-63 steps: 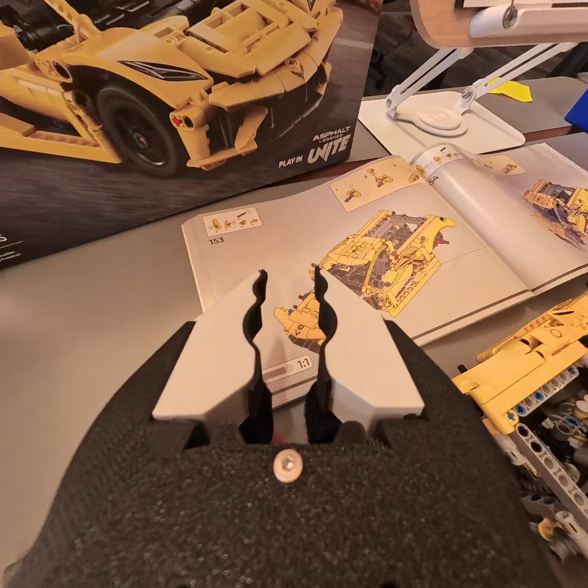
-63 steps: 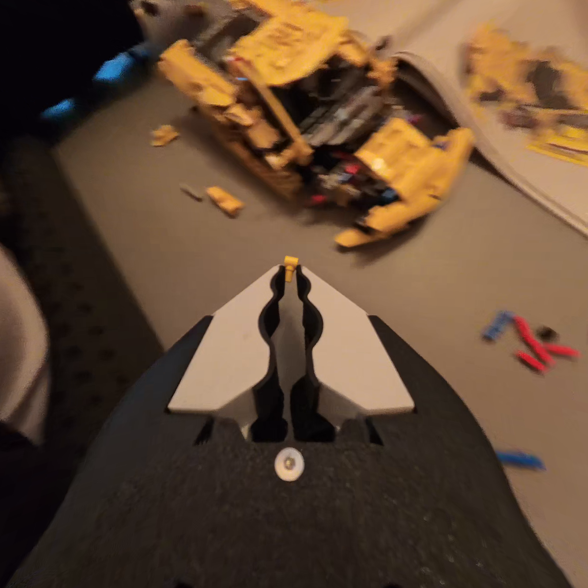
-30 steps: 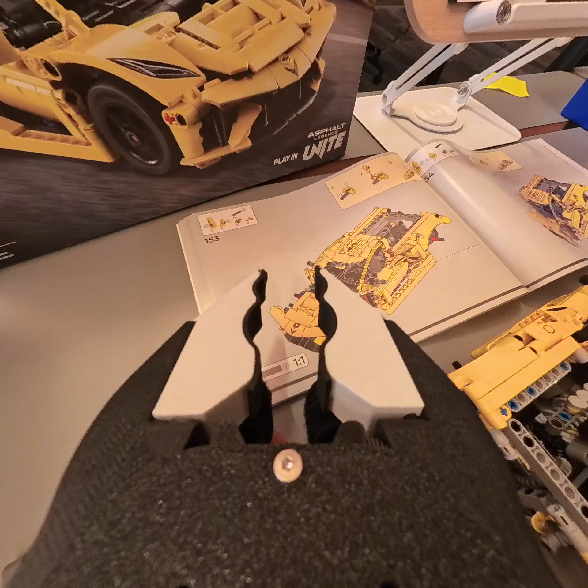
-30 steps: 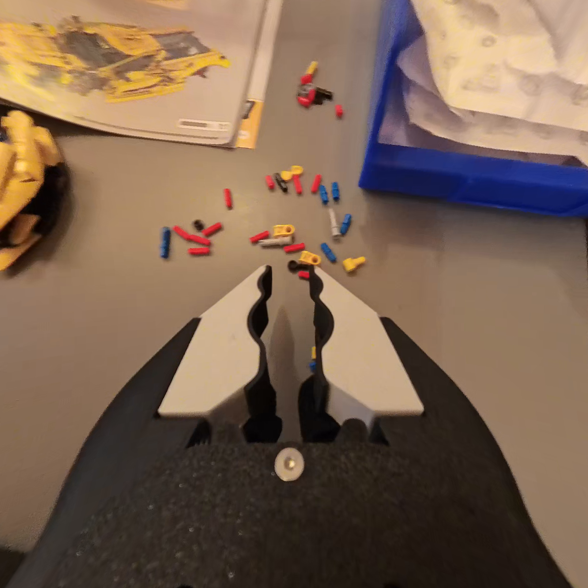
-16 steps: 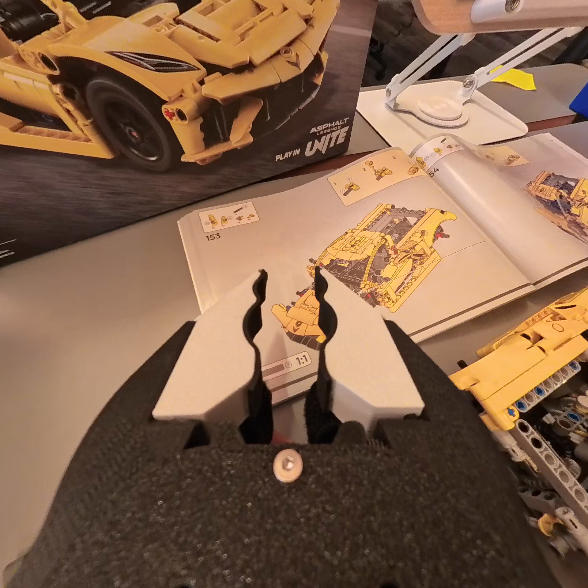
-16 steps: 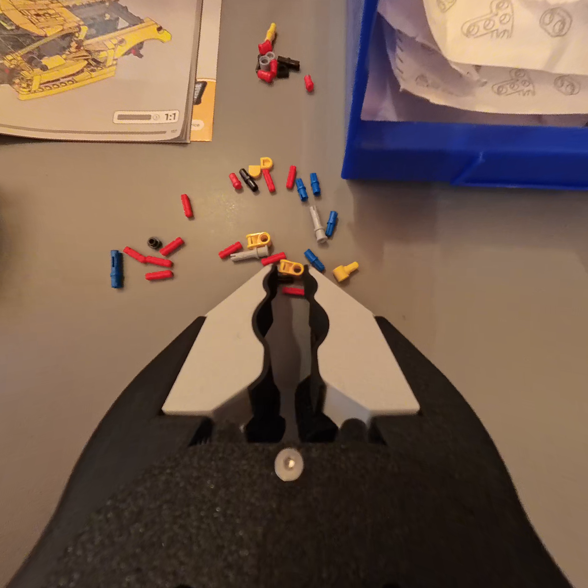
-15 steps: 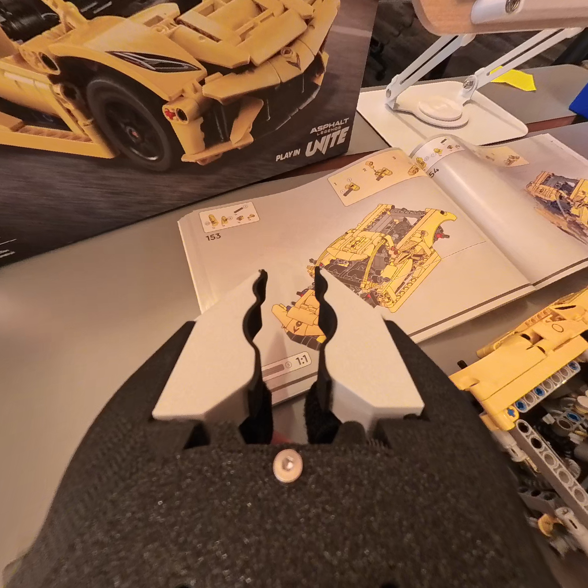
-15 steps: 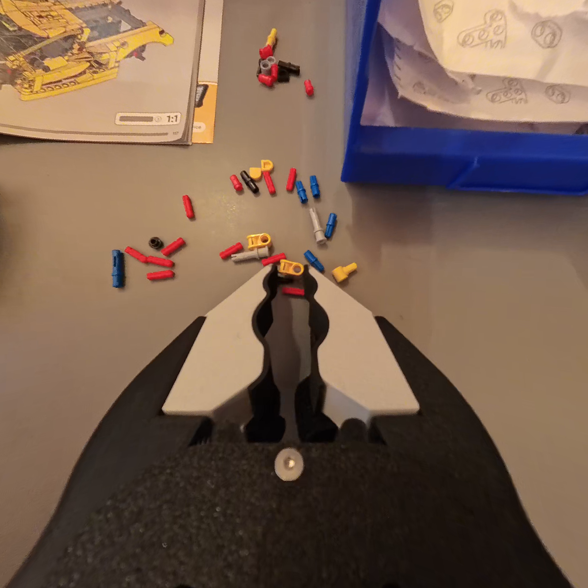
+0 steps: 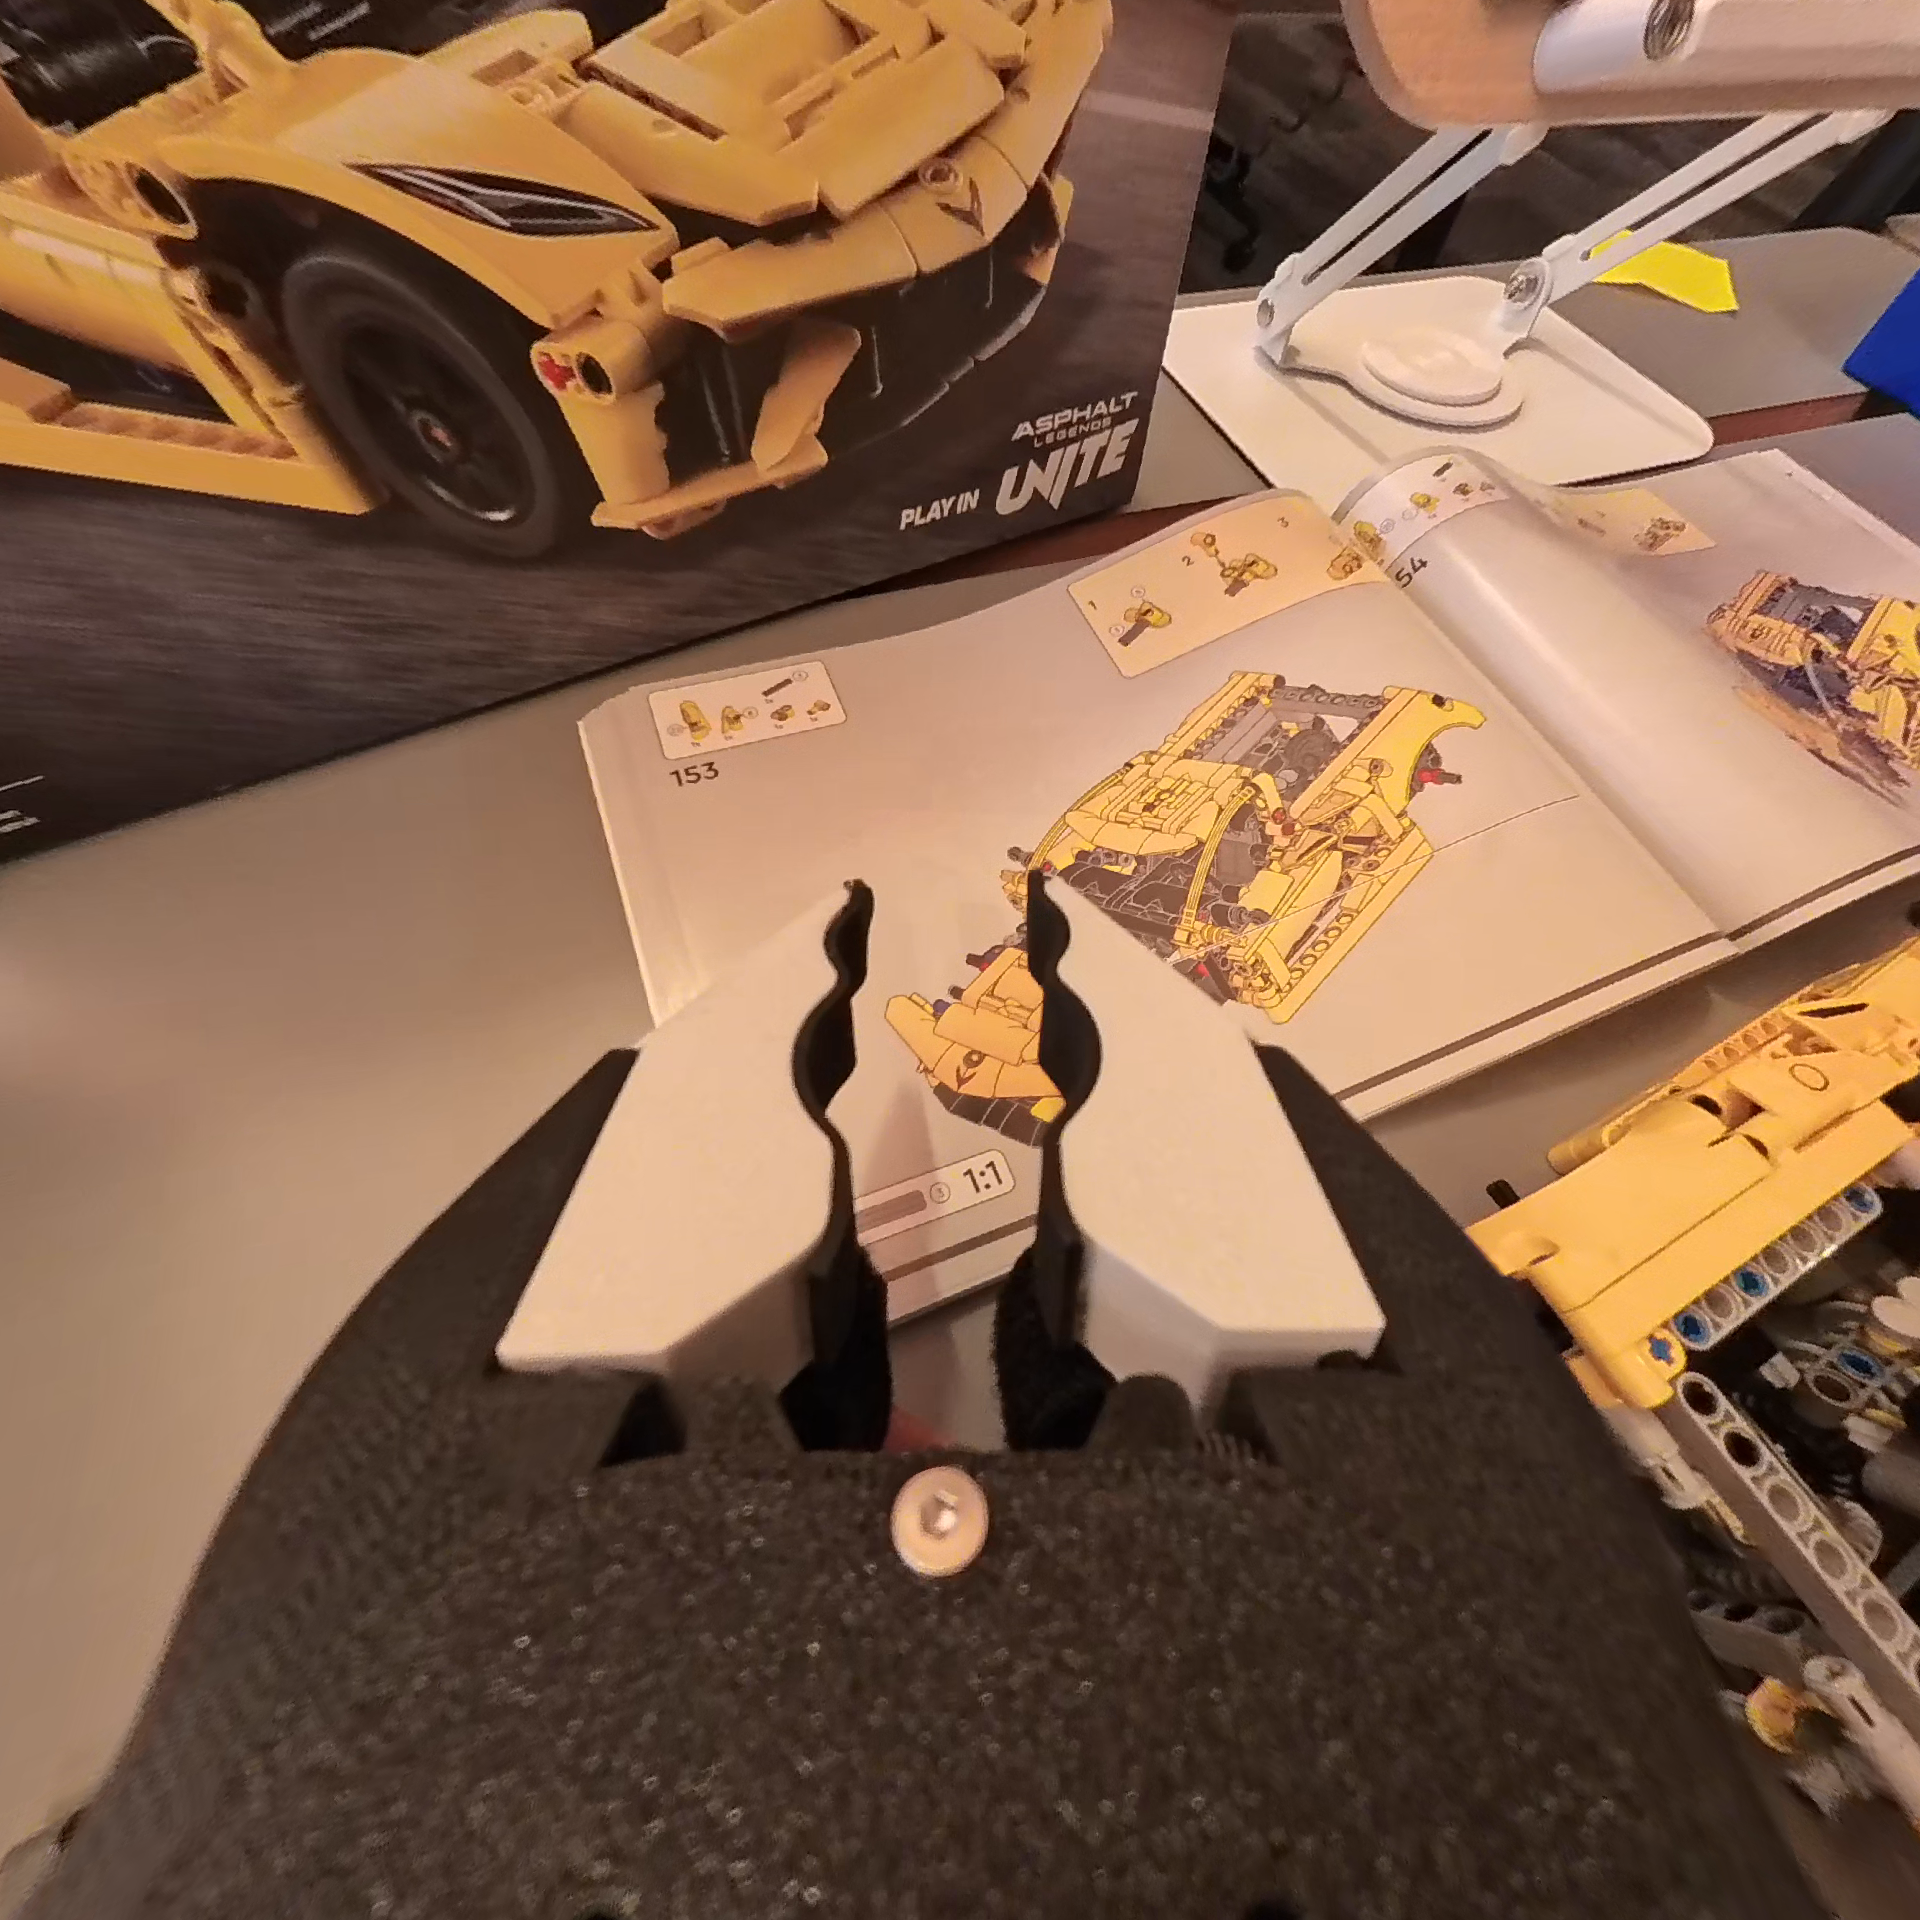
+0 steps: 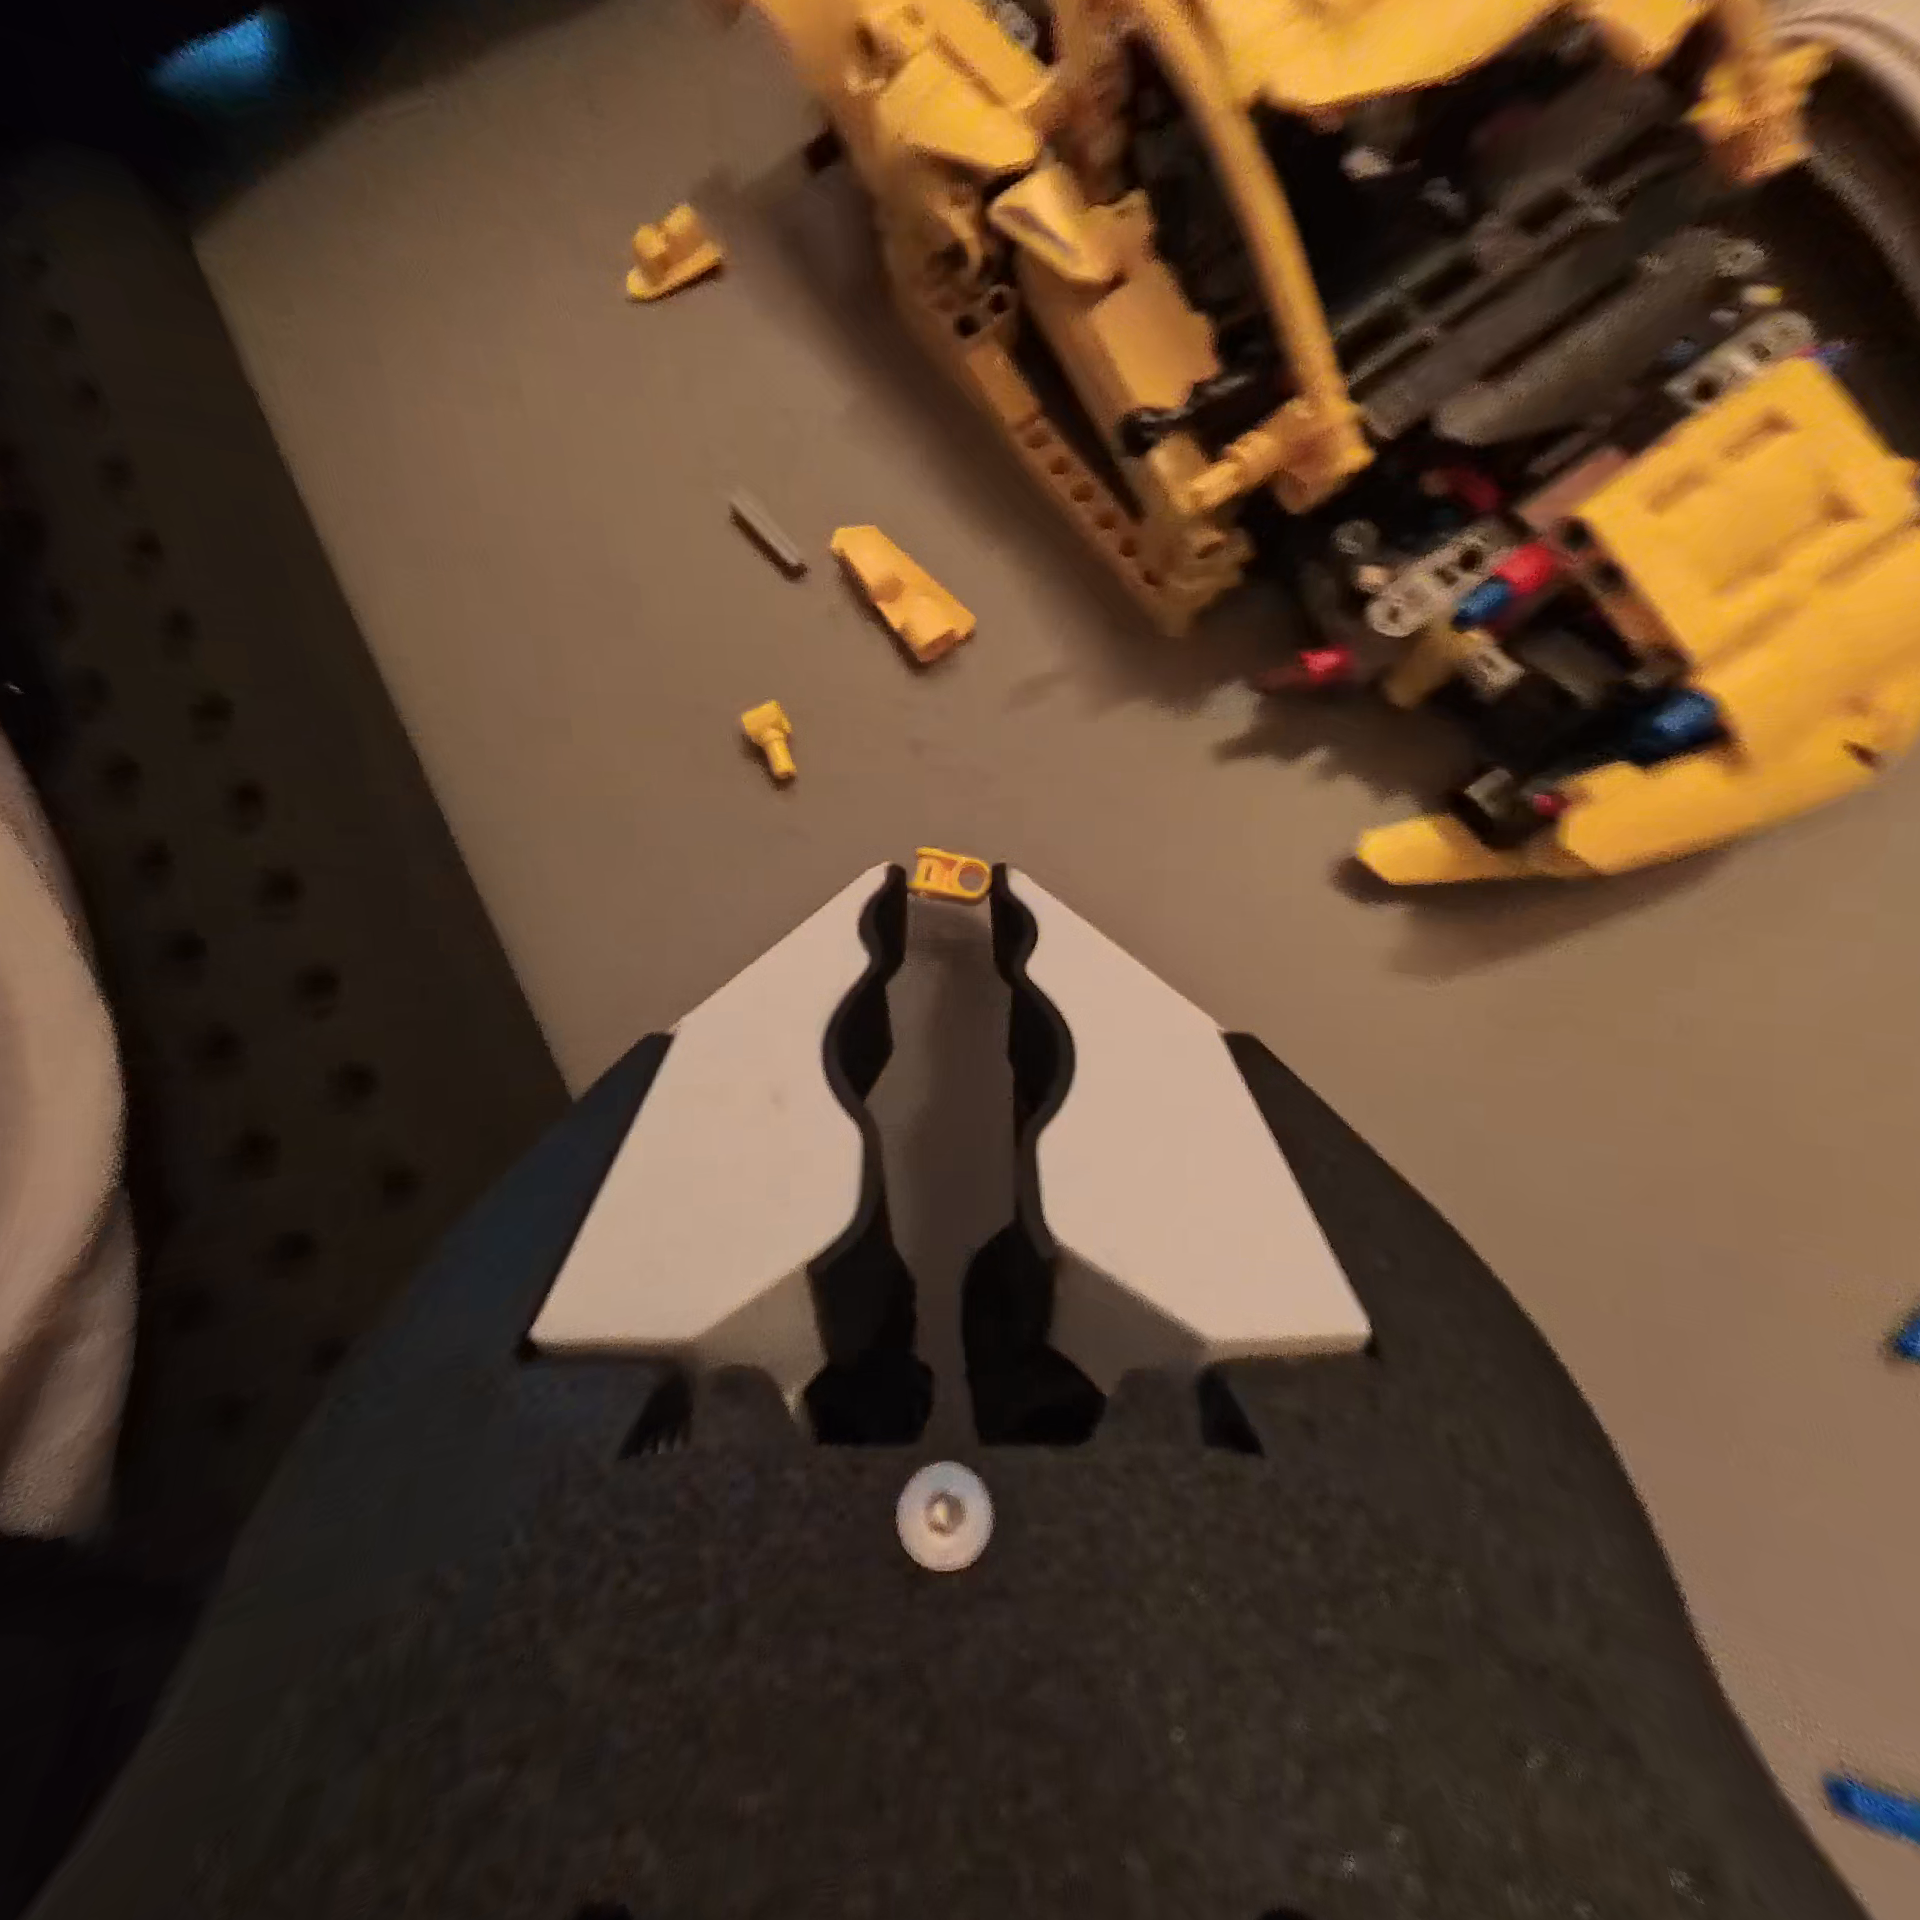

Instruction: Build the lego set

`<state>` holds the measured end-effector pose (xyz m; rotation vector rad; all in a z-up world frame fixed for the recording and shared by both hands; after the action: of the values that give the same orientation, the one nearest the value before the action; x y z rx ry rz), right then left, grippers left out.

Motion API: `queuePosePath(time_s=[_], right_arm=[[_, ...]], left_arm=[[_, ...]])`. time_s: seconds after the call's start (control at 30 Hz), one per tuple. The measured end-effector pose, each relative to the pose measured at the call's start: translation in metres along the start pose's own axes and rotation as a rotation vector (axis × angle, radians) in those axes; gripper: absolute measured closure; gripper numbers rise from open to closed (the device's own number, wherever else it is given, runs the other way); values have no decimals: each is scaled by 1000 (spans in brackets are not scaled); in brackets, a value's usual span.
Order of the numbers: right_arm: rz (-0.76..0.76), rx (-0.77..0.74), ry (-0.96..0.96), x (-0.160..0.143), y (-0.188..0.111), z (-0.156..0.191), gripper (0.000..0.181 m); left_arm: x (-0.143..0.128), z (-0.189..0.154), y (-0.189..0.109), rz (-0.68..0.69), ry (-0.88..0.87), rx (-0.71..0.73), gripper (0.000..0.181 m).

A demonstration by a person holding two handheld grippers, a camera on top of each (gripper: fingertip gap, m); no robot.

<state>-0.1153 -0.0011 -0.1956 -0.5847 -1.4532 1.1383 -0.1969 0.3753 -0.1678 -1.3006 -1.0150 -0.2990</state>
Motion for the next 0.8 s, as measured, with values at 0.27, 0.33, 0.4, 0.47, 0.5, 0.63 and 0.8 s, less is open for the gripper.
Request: queuePosePath(time_s=[0.27,0.33,0.4,0.47,0.5,0.63,0.8], right_arm=[[58,-4,-62,3,13,5,166],[44,2,-46,3,11,3,163],[-5,28,-4,7,4,0,158],[-85,42,58,14,-5,-6,158],[-125,50,87,18,-10,-9,157],[-270,87,181,30,-24,-14,157],[-251,92,199,28,-20,-12,158]], left_arm=[[-2,1,2,9,-6,-8,151],[-2,0,3,14,0,-3,151],[-2,0,3,12,2,-3,151],[-2,-1,2,11,0,-10,151],[-2,-1,2,11,0,-11,151],[0,-2,0,4,2,-13,151],[1,-2,-1,1,2,-14,151]])
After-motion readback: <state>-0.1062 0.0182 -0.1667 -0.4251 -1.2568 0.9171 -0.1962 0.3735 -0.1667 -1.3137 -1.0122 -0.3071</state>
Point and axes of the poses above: each gripper's, where its closed fingertips meet, y out along the fingers, x out of its top, z = x × y across the jaws, the point moved 6 cm from there along -y, back along the fingers, and after that the axes turned 13 degrees about z, right-handed, at the moved point
